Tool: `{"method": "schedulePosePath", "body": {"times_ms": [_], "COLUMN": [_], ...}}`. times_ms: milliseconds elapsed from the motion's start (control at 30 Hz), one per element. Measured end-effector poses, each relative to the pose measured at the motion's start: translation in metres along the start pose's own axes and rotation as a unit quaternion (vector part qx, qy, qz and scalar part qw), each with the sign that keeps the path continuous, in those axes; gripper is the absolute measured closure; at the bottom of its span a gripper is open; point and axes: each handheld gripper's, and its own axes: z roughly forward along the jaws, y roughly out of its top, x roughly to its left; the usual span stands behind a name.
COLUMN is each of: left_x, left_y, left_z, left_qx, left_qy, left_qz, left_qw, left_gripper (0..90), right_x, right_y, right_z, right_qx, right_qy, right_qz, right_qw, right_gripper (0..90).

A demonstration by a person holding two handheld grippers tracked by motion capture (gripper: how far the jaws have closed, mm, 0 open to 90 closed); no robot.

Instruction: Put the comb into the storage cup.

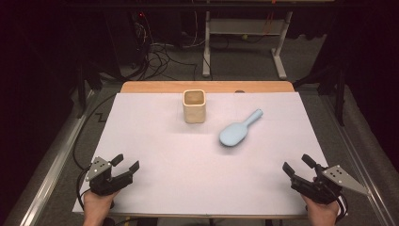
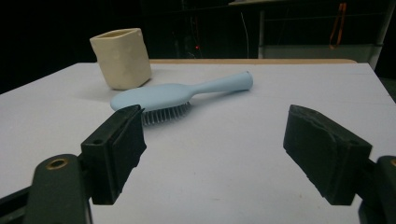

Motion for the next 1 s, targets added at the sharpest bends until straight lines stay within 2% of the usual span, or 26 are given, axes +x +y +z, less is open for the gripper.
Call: {"method": "schedulePosePath", "body": {"times_ms": [333, 567, 1000], "left_x": [0.0, 0.0, 0.001], "left_y": [0.0, 0.0, 0.0], "left_z": [0.0, -0.001, -0.002], "left_qx": [-0.001, -0.004, -0.006], "left_qy": [-0.001, -0.002, 0.003], "left_qz": [0.001, 0.0, -0.002], "left_qw": [1.0, 1.0, 1.0], "left_gripper": [29.6, 29.6, 29.7], "right_x": [0.006, 0.009, 0.02], "right_y": [0.003, 0.008, 0.018], "right_z": [0.008, 0.015, 0.035], "right_qx": [0.003, 0.004, 0.008], "right_qy": [0.007, 0.02, 0.04], "right_qz": [-0.006, 0.0, -0.017], "right_qw": [0.9999, 0.9998, 0.999], "right_gripper": [21.3, 21.4, 21.9]}}
